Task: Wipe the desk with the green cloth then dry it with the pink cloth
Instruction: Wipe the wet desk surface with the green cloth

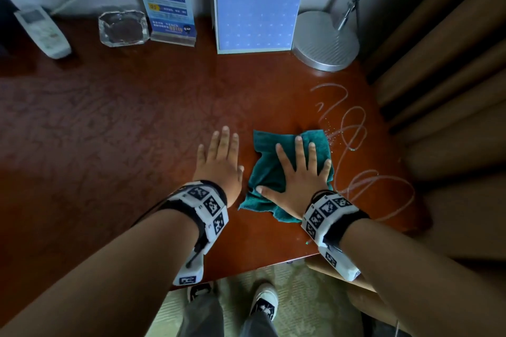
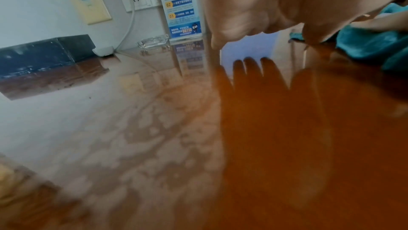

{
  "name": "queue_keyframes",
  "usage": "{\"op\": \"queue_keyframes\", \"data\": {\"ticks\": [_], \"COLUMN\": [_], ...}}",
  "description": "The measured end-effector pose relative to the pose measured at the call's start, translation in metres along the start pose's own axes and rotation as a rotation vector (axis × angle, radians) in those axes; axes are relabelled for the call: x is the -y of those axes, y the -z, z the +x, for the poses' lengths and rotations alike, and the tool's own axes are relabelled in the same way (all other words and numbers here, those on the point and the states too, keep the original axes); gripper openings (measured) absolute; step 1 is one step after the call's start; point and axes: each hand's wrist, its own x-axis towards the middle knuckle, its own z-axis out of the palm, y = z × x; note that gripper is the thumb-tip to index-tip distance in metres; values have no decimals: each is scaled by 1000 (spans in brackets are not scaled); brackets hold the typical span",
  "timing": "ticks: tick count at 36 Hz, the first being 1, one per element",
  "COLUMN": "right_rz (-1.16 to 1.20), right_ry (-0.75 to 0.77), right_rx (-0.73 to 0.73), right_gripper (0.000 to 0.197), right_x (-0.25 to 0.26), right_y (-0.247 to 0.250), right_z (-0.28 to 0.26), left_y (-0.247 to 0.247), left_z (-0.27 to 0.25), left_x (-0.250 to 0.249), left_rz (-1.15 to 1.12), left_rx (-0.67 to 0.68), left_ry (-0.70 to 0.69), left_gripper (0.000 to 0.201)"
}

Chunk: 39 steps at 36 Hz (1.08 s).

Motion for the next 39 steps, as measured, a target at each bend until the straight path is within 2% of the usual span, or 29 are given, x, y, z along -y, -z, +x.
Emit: {"op": "queue_keyframes", "data": {"ticks": [9,21,24,27,29,34,39], "right_rz": [-38,-43,73,225,263,259,200], "right_ry": [109,199,140,-12,-74,-73,-48], "right_rx": [-3,36,-58,-164,-180,-175,-240], "right_gripper": [101,100,89,82,82,81,69], "right_x": [-22,-35,-32,-22,-15,-1,9], "right_y": [-18,-15,-17,-24,-26,-28,-40], "right_z": [-24,-41,-49,-52,-48,-39,-45], "left_y": [-11,-22,-23,-22,-21,-19,-20], "left_z": [2,7,8,8,8,8,8], "left_x": [-9,-10,-8,-9,-10,-10,-9], "left_rz": [65,92,78,83,90,94,90], "left_rx": [116,70,66,73,85,113,123], "left_ry": [46,97,91,95,98,103,104], "left_gripper": [65,63,63,62,62,62,63]}}
